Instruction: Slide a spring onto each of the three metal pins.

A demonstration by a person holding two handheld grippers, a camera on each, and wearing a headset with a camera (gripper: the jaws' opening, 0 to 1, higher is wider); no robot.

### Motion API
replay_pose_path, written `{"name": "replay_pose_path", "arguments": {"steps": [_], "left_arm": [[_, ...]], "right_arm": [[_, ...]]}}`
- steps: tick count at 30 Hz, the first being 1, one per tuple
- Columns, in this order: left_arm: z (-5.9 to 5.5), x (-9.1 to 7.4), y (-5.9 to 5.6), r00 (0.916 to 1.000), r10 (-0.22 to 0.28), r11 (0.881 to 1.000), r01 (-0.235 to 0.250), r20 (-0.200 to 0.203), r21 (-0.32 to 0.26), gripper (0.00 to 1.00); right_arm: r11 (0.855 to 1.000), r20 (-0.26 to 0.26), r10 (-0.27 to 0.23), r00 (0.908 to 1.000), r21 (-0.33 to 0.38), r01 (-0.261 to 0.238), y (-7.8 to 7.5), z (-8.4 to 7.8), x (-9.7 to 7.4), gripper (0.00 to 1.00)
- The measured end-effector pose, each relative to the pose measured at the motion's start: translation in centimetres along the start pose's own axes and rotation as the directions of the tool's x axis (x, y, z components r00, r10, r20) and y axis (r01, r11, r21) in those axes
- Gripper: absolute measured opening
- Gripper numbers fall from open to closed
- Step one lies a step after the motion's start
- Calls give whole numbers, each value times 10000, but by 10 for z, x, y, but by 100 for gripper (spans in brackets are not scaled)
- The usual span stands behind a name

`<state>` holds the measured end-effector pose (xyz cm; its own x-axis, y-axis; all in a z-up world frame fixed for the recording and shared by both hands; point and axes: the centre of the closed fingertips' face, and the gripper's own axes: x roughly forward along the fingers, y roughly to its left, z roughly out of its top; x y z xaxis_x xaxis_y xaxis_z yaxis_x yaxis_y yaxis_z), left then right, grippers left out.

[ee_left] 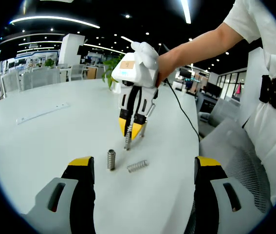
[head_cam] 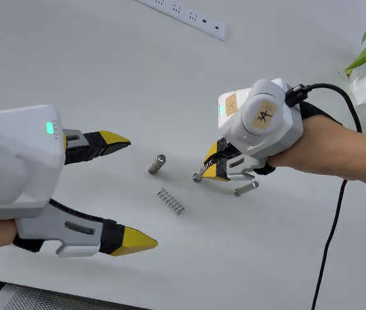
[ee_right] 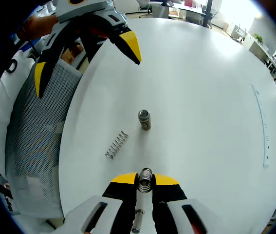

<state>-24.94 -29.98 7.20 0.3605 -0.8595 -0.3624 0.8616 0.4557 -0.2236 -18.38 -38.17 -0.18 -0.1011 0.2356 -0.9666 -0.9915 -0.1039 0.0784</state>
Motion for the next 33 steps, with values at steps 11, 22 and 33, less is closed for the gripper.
{"name": "replay_pose_path", "arguments": {"steps": [11, 22, 33], "left_arm": [[1, 1, 0, 10000, -30, 10000, 30, 2, -31, 83], [1, 2, 0, 10000, -30, 10000, 30, -56, -44, 83], [1, 2, -1, 10000, -8, 10000, 8, -93, -24, 82]], "right_arm": [[10000, -52, -57, 10000, -20, 57, 0, -3, 9, 8], [9999, -21, -64, 10000, 87, 64, -1, -5, 14, 8], [9996, 145, -92, 9999, 261, 88, -2, -5, 14, 10]]}}
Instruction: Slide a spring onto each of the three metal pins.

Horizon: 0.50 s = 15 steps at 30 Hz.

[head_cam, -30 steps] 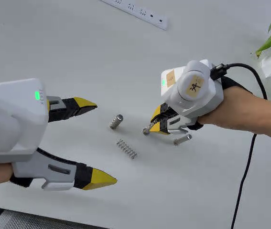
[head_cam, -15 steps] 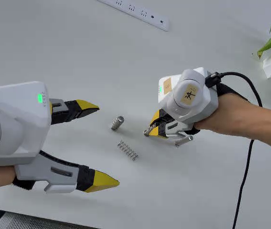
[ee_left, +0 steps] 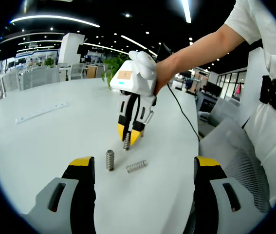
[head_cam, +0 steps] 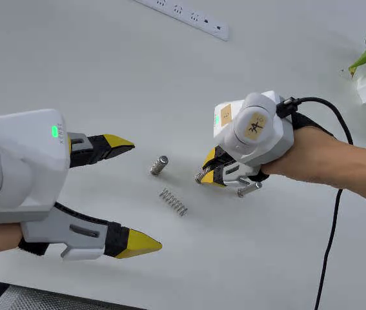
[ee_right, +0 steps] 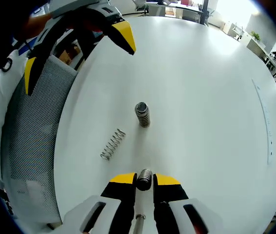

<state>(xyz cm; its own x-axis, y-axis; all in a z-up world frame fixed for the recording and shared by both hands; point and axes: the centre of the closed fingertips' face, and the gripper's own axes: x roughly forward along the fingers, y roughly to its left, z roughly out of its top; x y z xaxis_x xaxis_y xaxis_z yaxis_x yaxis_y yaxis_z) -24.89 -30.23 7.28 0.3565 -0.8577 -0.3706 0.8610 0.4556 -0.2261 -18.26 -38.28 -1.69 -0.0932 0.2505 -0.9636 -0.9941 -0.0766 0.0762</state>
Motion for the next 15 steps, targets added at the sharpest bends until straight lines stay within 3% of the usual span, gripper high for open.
{"name": "replay_pose_path", "arguments": {"steps": [8, 15], "left_arm": [[2, 0, -1, 10000, 12, 10000, -12, -46, 76, 82], [3, 0, -1, 9999, 14, 9999, -11, -149, 170, 82]], "right_arm": [[9998, 216, -109, 9997, 165, 105, -1, 2, -5, 14], [9979, 712, -363, 9968, 568, 323, -4, 5, -17, 19]]}}
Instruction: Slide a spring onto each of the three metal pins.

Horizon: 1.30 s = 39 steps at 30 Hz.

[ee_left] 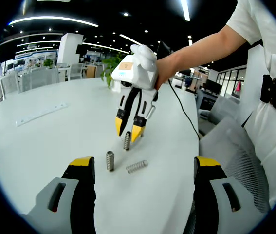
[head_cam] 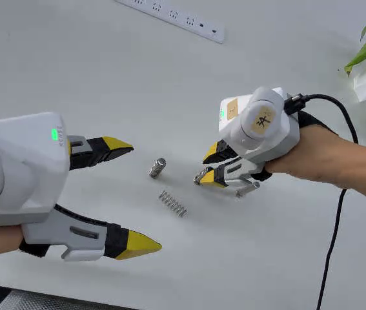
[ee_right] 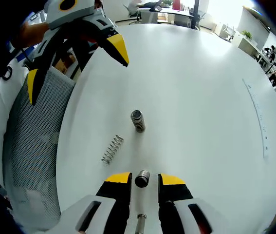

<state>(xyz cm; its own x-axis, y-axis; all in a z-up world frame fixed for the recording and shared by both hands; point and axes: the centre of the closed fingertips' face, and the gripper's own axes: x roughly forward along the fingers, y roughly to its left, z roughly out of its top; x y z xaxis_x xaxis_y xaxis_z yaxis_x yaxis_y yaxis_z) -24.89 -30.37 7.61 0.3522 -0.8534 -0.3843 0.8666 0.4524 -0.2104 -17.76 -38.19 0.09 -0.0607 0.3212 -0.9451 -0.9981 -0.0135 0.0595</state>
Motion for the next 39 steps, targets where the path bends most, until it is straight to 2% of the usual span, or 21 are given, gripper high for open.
{"name": "replay_pose_path", "arguments": {"steps": [10, 15, 21, 30, 34, 36, 39], "left_arm": [[3, 0, -4, 9999, -4, 9998, 7, -150, 199, 82], [5, -1, -4, 9995, 98, 9991, -87, -286, 404, 82], [6, -4, -5, 9987, 225, 9981, -198, -450, 591, 82], [8, -8, -7, 9961, 415, 9952, -342, -783, 914, 81], [11, -8, -9, 9952, 438, 9941, -347, -876, 1029, 81], [13, -8, -9, 9949, 458, 9934, -359, -901, 1087, 81], [13, -7, -11, 9930, 485, 9911, -345, -1079, 1284, 80]], "right_arm": [[9983, 899, -376, 9952, 469, 335, 2, 5, -21, 31], [9964, 1488, -536, 9874, 732, 430, 6, 10, -32, 35], [9944, 2047, -771, 9758, 869, 603, 12, 10, -43, 46], [9852, 3132, -1254, 9414, 1509, 810, 21, 4, -61, 57], [9815, 3562, -1495, 9224, 1664, 948, 27, -1, -69, 63], [9797, 3690, -1587, 9158, 1740, 997, 21, -8, -72, 66], [9756, 4013, -1758, 8989, 1927, 1048, 26, -13, -77, 70]]}}
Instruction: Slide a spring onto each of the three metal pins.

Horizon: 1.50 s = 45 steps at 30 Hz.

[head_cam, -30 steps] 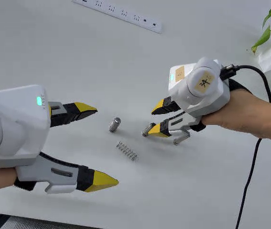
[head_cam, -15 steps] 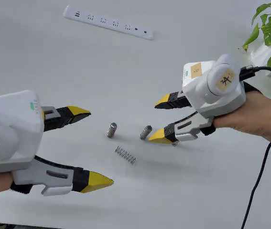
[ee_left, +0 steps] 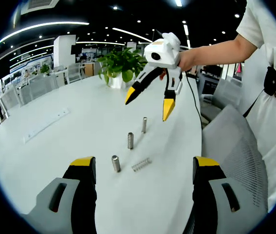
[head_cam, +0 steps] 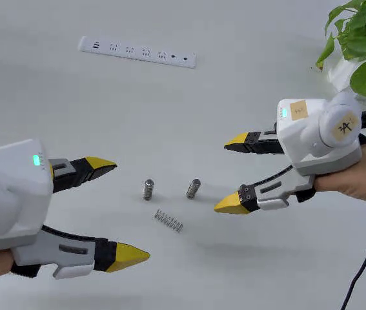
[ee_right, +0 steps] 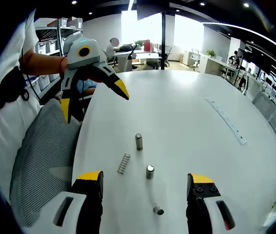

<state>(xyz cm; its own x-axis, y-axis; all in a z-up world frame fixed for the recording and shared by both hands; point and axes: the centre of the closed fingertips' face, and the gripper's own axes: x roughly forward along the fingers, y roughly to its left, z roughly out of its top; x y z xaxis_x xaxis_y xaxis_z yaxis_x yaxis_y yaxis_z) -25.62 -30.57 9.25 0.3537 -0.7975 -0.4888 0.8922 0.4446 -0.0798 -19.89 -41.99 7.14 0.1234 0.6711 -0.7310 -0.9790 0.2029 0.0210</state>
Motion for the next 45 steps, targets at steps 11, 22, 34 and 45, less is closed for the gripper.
{"name": "replay_pose_path", "arguments": {"steps": [11, 22, 34, 45], "left_arm": [[-6, 2, -4, 9977, 8, 9985, 30, -685, 554, 75], [-13, 14, -10, 9864, -443, 9860, 687, -1584, 1520, 66], [-41, 51, -21, 9415, -842, 9304, 1915, -3264, 3124, 48], [-60, 82, -16, 9122, -857, 9152, 2310, -4006, 3301, 47]], "right_arm": [[9975, 1117, -332, 9932, 651, 260, 15, -15, -25, 86], [9872, 1571, -743, 9848, 1514, 503, 24, -49, -46, 92], [9732, 1668, -1115, 9797, 2177, 737, 32, -73, -54, 91], [9731, 1786, -1019, 9786, 2224, 607, 41, -85, -57, 95]]}}
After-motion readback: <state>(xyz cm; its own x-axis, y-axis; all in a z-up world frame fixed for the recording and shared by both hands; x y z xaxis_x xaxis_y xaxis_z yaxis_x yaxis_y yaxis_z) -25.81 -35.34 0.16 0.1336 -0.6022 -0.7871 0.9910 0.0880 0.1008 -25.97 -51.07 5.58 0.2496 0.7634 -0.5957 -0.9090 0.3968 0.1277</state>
